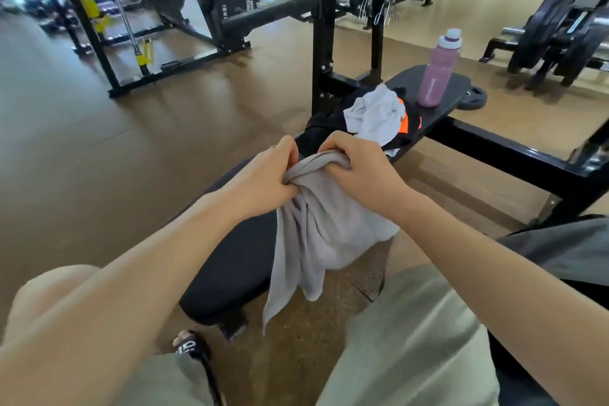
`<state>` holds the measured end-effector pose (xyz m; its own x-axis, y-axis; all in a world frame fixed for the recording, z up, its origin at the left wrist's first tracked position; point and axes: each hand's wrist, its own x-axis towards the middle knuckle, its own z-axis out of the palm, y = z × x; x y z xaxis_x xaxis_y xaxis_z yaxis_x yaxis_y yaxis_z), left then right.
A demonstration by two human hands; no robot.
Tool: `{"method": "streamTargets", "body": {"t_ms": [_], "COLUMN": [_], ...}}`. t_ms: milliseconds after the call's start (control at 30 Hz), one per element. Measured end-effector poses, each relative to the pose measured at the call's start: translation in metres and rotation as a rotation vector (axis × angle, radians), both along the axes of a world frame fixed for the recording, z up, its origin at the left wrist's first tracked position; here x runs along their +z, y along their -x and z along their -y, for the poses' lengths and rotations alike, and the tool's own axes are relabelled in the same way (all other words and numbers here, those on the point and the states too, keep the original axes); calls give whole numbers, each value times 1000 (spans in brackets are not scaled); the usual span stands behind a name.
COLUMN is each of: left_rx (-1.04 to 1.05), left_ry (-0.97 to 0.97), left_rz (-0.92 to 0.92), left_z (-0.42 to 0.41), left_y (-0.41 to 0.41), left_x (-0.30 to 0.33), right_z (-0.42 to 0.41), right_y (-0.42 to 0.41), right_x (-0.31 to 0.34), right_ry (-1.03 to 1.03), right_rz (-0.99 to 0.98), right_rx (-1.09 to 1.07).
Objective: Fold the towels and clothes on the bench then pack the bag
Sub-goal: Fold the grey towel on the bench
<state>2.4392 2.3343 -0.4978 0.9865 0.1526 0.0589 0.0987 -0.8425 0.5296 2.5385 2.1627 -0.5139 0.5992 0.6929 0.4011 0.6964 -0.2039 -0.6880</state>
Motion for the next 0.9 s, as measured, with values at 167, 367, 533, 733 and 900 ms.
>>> {"method": "streamTargets", "body": {"t_ms": [167, 367, 533, 733, 900], "left_rx": [138, 333, 104, 92, 182], "left_ry": [70, 242, 37, -38, -74], "left_rz": [-85, 173, 305, 303, 217], "left_z": [-25, -51, -50, -64, -83], "left_y": [25, 26, 20, 19, 23], "left_x": [-50, -37, -4, 4, 3], "right_z": [-11, -22, -49, -82, -92], "right_y": [2, -32, -1, 12, -6], "right_x": [9, 1, -9, -10, 10], "right_ry": [-56, 437, 406, 257, 194], "right_rz": [48, 310, -134, -115, 59], "right_rx": [-60, -174, 47, -104, -215]}}
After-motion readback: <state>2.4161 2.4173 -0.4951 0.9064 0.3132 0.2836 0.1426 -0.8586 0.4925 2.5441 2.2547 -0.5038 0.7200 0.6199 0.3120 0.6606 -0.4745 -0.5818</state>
